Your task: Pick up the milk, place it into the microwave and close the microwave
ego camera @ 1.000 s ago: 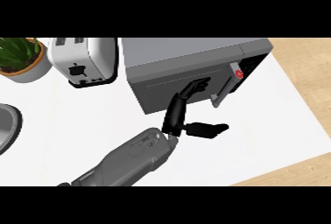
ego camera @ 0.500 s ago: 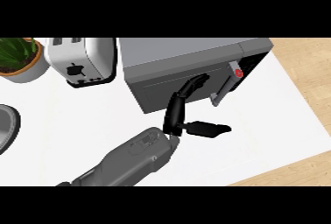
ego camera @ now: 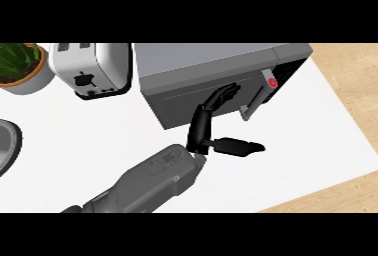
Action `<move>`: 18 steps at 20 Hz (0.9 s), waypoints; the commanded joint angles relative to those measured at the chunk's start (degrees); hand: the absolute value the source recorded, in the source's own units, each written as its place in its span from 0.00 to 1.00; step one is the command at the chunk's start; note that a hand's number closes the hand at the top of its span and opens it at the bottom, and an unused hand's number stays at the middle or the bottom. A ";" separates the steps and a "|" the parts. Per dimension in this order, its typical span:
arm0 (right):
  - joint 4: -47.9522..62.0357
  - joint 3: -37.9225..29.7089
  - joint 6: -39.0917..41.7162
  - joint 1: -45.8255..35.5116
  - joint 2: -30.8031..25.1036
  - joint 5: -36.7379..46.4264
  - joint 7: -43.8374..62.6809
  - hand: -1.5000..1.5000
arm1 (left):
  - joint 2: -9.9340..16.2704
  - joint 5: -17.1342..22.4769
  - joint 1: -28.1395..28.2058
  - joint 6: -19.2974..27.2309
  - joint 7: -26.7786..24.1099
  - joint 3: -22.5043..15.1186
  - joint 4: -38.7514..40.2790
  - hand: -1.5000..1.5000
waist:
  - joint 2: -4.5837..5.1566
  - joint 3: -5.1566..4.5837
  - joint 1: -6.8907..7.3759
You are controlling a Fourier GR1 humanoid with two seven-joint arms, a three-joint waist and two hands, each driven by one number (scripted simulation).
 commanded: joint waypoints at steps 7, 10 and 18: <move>6.81 6.16 3.01 -2.01 6.81 -14.74 3.62 0.00 | 0.01 3.99 -4.18 0.07 -1.14 2.33 3.87 0.00 | 1.04 0.23 0.31; 8.77 5.81 4.06 -2.94 6.22 -16.96 4.05 0.00 | 0.01 4.66 -4.34 -0.35 -2.28 2.07 4.55 0.00 | 0.97 0.22 -0.05; 12.78 4.30 6.09 -6.10 3.91 -22.20 5.91 0.00 | 0.01 6.36 -4.51 -0.29 -4.35 1.78 5.52 0.00 | 1.06 0.18 -0.93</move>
